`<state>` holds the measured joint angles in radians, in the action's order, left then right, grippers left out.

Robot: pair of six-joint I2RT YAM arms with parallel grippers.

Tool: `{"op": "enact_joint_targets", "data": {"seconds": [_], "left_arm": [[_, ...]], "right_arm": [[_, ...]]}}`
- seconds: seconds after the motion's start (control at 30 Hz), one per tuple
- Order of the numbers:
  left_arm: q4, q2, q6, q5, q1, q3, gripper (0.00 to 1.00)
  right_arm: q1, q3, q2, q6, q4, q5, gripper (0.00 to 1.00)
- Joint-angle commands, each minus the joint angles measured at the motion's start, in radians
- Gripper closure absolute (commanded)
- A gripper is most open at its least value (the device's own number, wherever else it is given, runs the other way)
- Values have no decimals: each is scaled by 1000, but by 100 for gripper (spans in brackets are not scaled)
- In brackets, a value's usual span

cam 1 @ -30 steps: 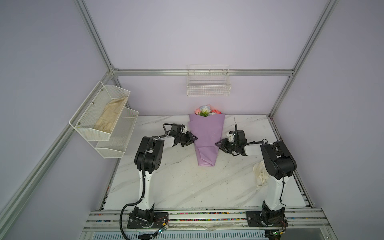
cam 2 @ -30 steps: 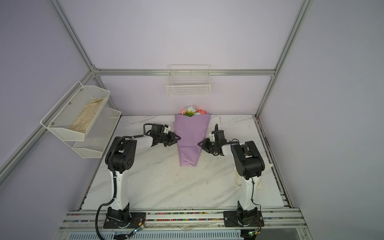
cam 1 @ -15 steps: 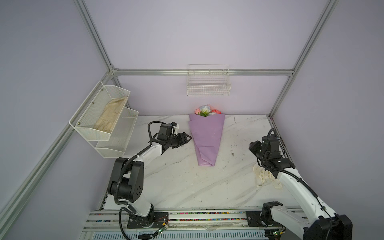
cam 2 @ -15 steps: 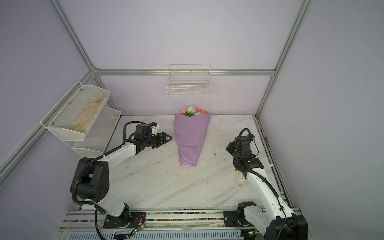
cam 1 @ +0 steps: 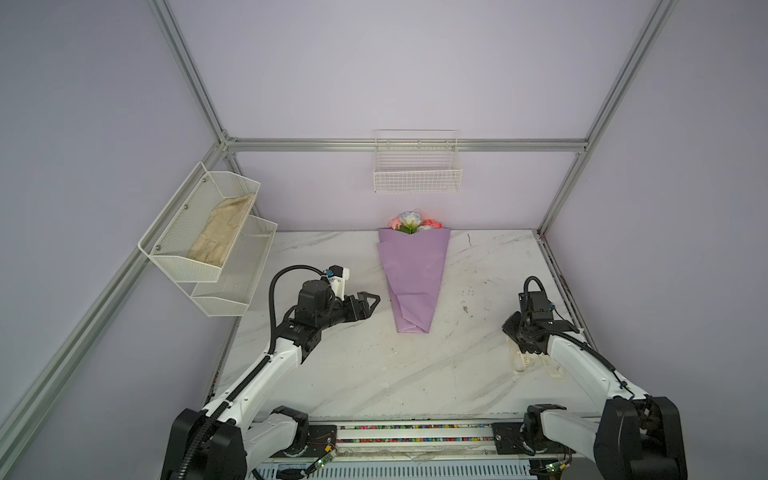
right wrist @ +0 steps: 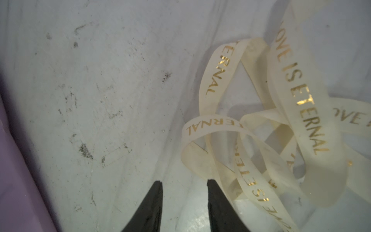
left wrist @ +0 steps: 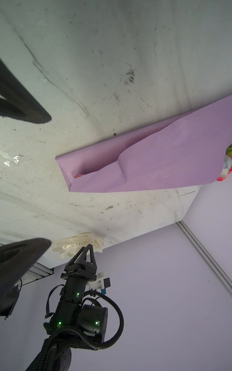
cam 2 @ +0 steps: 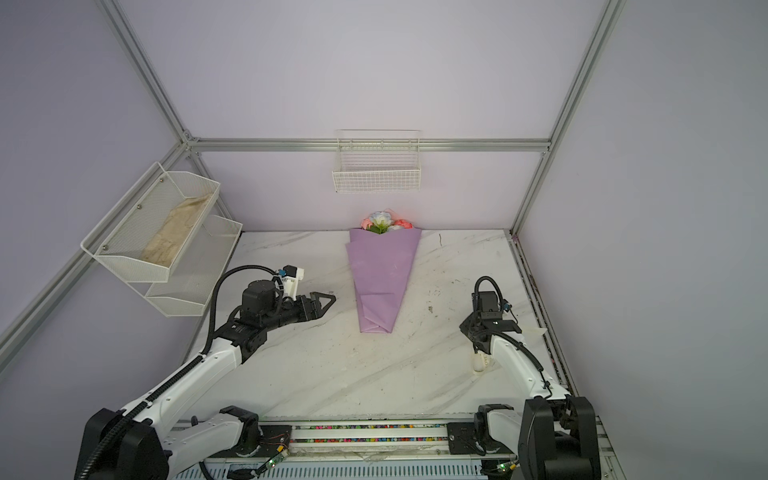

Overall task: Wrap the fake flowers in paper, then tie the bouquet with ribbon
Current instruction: 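Grasp the cream ribbon with the right gripper and lift it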

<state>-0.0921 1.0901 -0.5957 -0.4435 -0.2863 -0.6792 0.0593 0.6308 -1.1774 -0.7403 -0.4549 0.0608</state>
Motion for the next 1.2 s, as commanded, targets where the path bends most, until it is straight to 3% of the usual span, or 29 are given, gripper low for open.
{"op": "enact_joint_targets", "data": {"seconds": [0.0,0.3,0.43,0.6,0.8,0.87,0.93,1.03,1.17], "left_arm": [[31,-19,44,29,7,43,10],[-7,-20,57,47,9,17,7],[-28,-53,64,90,11,19,0],[-37,-137,80,161,13,35,0],[5,-274,46,256,19,105,0],[23,-318,6,282,19,139,0],[79,-360,6,240,21,180,0],[188,-402,-10,161,21,231,0],[294,-402,-16,28,20,246,11]], "right_arm": [[-4,27,-27,27,16,-11,59],[-4,31,-122,74,102,0,59],[-5,43,-169,109,134,25,65],[-9,55,-229,144,168,32,68],[-10,76,-231,163,155,10,97],[-10,87,-167,168,133,-2,100],[-10,106,-88,218,118,-62,100],[-11,154,39,251,107,-273,100],[-10,290,139,321,41,-567,100]]}}
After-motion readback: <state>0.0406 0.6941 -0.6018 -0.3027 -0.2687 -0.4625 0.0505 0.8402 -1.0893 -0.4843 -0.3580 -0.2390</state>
